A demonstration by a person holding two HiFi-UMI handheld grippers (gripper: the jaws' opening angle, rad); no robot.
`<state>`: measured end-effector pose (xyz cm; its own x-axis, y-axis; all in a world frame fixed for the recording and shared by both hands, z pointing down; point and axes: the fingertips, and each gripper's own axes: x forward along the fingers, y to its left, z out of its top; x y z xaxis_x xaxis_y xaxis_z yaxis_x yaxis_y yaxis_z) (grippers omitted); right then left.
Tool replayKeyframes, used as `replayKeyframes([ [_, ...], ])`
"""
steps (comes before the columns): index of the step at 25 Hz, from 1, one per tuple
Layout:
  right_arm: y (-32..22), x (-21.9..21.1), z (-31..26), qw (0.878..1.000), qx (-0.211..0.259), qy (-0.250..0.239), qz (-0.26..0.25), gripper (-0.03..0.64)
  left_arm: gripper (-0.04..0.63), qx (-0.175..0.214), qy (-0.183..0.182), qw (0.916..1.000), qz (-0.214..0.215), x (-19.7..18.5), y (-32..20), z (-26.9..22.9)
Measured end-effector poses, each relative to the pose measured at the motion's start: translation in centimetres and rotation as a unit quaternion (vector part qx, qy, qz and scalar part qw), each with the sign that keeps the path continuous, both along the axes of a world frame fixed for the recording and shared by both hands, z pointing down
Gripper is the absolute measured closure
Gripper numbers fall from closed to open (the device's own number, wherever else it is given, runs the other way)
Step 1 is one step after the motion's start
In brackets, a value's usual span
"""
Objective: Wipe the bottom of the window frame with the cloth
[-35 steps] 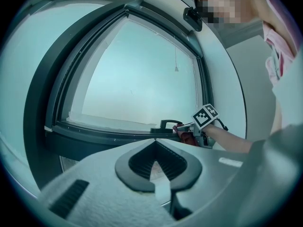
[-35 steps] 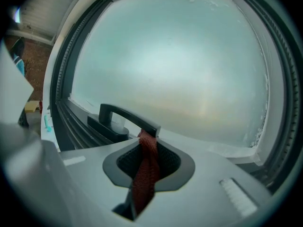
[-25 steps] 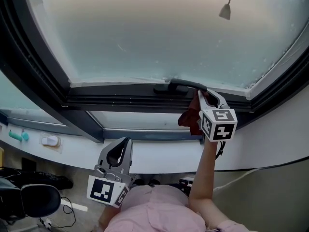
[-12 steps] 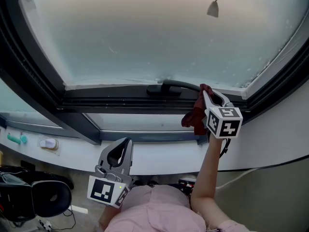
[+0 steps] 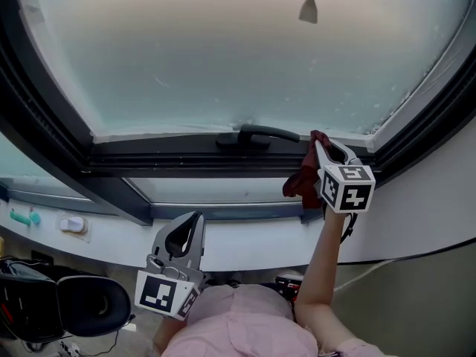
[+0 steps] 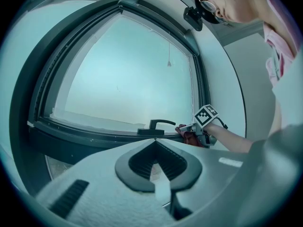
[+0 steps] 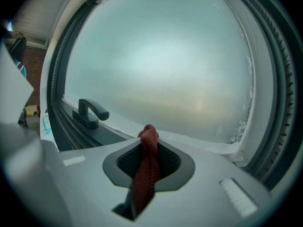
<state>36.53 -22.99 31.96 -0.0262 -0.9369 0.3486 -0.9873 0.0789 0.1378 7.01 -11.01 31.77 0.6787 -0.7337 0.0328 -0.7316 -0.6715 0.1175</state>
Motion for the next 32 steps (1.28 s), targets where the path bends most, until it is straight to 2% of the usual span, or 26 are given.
replayKeyframes([
  [13,1.1,5.7,0.0,0.999,-0.001,0.000,0.034,0.568,0.598,0.000,0.000,0.9999,0.017,3.1,-0.3,0.0],
  [22,1.4,7.8,0.1,0.999,0.002,-0.006,0.036,0.568,0.597,0.004,0.000,0.9998,0.021,5.0,-0.3,0.0],
  [27,2.3,10.7,-0.9,0.999,0.014,-0.009,0.039,0.568,0.597,0.015,0.001,0.9997,0.021,7.5,0.7,-0.7],
  [32,2.4,11.7,-0.7,0.999,0.013,-0.011,0.047,0.568,0.598,0.013,0.003,0.9996,0.024,7.9,0.4,-0.5],
])
